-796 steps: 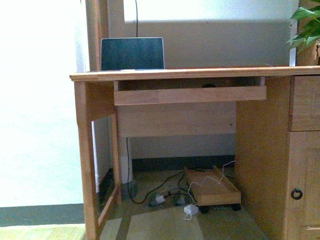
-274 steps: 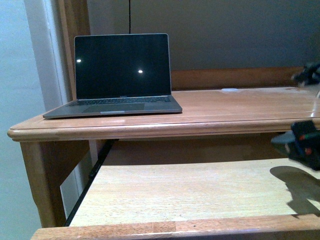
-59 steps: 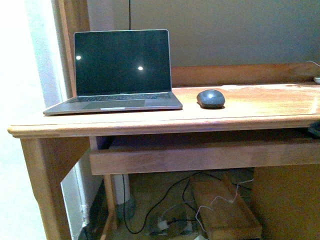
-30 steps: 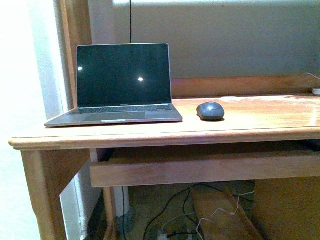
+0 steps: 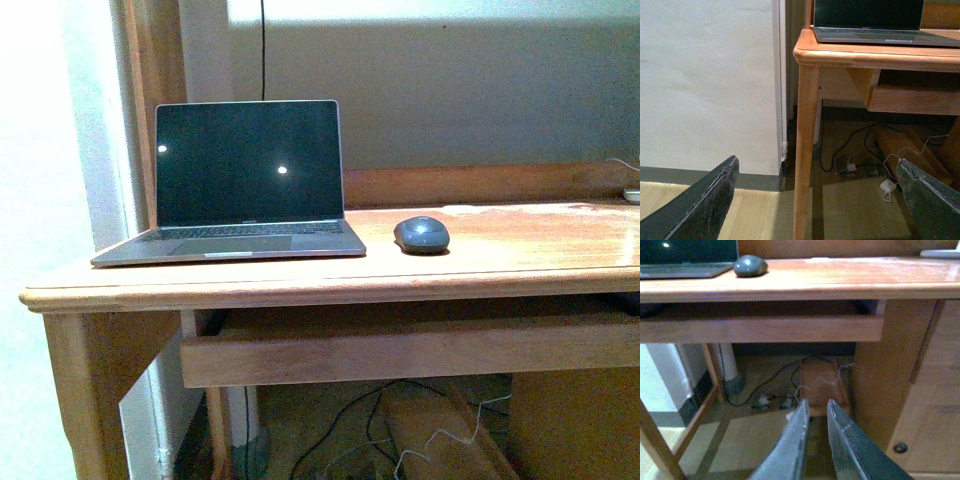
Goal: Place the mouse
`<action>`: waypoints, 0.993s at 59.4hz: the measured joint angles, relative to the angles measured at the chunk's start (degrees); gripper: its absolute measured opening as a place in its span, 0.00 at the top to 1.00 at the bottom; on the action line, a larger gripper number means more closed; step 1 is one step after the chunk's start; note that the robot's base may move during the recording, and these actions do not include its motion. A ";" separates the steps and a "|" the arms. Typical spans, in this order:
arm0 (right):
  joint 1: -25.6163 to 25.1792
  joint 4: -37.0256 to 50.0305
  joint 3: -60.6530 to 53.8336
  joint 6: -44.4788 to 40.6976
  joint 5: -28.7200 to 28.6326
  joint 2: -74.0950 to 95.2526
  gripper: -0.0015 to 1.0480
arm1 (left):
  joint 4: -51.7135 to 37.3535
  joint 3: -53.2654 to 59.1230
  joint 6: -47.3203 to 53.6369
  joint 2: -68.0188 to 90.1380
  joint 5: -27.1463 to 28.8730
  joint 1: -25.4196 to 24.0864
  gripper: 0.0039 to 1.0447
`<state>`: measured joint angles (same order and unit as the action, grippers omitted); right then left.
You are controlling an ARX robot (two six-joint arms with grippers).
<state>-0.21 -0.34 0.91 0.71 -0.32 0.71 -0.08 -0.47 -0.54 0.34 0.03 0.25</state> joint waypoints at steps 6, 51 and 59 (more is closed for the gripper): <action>0.00 0.20 0.00 -0.33 0.15 -0.28 0.97 | 0.00 0.00 -0.02 0.00 -0.04 0.00 0.07; 0.00 0.20 0.00 -0.48 0.13 -0.39 0.06 | 0.00 0.00 0.00 0.00 -0.04 0.00 0.07; 0.00 0.20 0.00 -0.50 0.13 -0.39 0.07 | 0.00 0.00 0.00 0.00 -0.04 0.00 0.07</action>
<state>-0.21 -0.14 0.91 0.21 -0.19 0.32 -0.08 -0.47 -0.54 0.34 -0.01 0.25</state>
